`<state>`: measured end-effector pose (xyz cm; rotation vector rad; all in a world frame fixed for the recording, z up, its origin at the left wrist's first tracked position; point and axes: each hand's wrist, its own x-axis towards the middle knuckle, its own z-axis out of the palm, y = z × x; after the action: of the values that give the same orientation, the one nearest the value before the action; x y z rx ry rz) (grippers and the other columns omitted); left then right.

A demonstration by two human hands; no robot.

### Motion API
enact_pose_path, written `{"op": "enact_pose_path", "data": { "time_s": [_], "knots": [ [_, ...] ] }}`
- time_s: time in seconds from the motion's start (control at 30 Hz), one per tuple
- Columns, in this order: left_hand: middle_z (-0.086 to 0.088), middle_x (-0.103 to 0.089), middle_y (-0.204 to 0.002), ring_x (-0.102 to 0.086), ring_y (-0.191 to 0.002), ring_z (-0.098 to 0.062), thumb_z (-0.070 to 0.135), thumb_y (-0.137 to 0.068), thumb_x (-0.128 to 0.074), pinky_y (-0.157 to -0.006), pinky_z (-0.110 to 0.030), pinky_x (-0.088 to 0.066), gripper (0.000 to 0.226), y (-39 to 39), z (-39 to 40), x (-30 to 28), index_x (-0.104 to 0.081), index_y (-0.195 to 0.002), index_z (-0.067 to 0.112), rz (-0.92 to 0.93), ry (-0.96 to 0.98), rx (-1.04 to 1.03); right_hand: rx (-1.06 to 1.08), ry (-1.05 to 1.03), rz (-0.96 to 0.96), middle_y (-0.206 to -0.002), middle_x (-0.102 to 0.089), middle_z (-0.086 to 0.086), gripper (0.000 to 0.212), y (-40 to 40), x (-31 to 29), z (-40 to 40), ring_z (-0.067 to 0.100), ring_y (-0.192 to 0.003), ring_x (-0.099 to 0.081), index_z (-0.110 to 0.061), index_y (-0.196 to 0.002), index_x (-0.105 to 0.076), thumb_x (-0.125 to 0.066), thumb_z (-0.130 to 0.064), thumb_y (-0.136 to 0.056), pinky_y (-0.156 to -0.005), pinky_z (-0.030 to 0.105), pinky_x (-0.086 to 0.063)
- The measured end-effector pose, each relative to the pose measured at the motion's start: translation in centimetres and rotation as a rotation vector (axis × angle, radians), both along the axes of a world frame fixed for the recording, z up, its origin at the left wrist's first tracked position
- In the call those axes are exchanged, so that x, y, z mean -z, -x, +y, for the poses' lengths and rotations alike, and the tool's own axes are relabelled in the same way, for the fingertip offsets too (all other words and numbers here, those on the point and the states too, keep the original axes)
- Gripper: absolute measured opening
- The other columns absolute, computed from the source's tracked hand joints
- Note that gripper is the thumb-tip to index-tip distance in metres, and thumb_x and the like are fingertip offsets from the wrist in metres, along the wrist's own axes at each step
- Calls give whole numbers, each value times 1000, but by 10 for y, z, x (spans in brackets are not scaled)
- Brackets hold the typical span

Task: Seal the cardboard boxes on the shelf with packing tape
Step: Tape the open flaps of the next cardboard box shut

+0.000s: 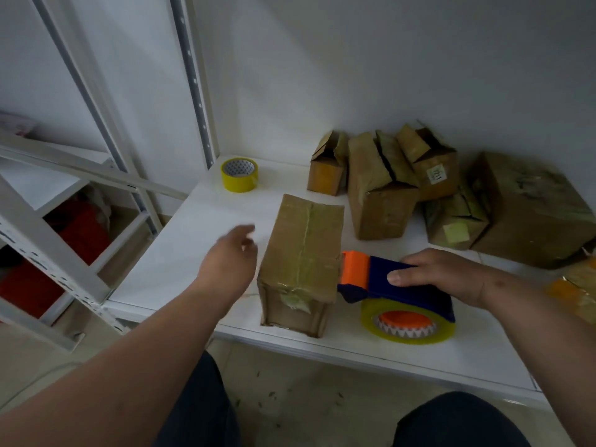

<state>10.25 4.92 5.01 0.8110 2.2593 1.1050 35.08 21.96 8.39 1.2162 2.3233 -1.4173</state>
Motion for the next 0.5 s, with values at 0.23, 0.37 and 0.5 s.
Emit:
{"op": "enact_pose_path", "data": {
  "time_s": [0.23,0.37,0.5],
  "knots": [
    [8,5,-164,12,-150,-15,75,-85,-3,-122,-46,1,85,-44,10,-2,0,-156,28,744,318,684,32,-23,65,-92,-76,5,55,-4,4,-11,22,-85,-72,-15,-99,-72,-66,-55,-61,-84,36,-54],
    [9,10,-163,16,-149,-13,76,-79,3,-122,-43,0,88,-42,11,-4,6,-155,30,728,352,699,36,13,58,-92,-76,4,65,-16,11,-9,22,-86,-72,-16,-98,-72,-68,-65,-56,-87,37,-54],
    [10,10,-163,16,-149,-13,67,-92,-7,-122,-41,0,74,-44,11,-4,5,-155,30,757,355,703,-10,10,64,-93,-76,1,70,-25,9,-2,18,-86,-72,-18,-102,-71,-66,-68,-54,-85,34,-56]
  ]
}}
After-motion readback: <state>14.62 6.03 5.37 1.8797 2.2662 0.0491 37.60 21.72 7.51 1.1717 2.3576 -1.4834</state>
